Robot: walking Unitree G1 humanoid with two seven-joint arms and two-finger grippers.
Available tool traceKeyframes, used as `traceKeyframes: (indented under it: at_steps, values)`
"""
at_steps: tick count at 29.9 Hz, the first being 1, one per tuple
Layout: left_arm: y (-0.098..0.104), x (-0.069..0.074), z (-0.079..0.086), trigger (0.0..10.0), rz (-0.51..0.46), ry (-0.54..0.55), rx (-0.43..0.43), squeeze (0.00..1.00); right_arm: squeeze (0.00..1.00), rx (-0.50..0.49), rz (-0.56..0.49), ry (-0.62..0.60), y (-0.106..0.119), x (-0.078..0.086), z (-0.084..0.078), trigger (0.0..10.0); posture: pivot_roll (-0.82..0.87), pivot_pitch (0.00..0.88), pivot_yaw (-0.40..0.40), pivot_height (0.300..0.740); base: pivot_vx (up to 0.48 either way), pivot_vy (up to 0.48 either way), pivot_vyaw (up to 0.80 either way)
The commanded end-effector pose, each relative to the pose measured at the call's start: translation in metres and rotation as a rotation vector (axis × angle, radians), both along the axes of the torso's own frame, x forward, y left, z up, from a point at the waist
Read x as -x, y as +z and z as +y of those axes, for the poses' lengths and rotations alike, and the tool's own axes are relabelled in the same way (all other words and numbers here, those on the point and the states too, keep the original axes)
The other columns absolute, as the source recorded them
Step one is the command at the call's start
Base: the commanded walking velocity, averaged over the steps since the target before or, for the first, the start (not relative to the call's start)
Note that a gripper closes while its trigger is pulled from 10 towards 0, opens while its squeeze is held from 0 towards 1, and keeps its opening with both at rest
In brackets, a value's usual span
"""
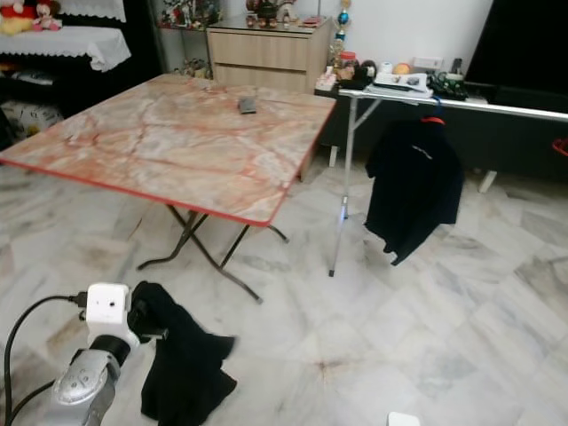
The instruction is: Hang hanger
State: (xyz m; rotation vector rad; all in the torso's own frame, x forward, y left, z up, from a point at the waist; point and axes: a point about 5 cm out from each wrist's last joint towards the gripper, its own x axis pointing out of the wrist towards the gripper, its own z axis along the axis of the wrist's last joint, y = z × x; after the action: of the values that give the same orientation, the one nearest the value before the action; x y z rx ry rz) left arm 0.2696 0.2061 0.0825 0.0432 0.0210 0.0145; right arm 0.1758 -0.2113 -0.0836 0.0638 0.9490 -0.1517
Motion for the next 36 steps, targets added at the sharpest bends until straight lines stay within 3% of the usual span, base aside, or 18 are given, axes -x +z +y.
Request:
traceKeyframes:
  at_steps: [1,20,36]
  values:
    - [0.011,-0.003,0.001,10.0,-0.058,0.006,0.02,0.0,0.0,0.003,0.002,-0.004,0.0,0.001,-0.002,10.0,0.14,0.0,-0.013,0.74,0.0,0.0,0.0]
    - [0.016,-0.003,-0.002,10.0,-0.087,-0.007,0.044,0.0,0.0,0.003,0.0,-0.002,0.0,0.001,-0.002,10.0,0.14,0.0,-0.015,0.74,0.0,0.0,0.0]
    - [0.022,-0.004,0.005,10.0,-0.113,0.03,0.097,0.0,0.0,-0.003,-0.005,0.003,0.0,0.0,-0.001,10.0,0.14,0.0,-0.014,0.74,0.279,0.0,0.0]
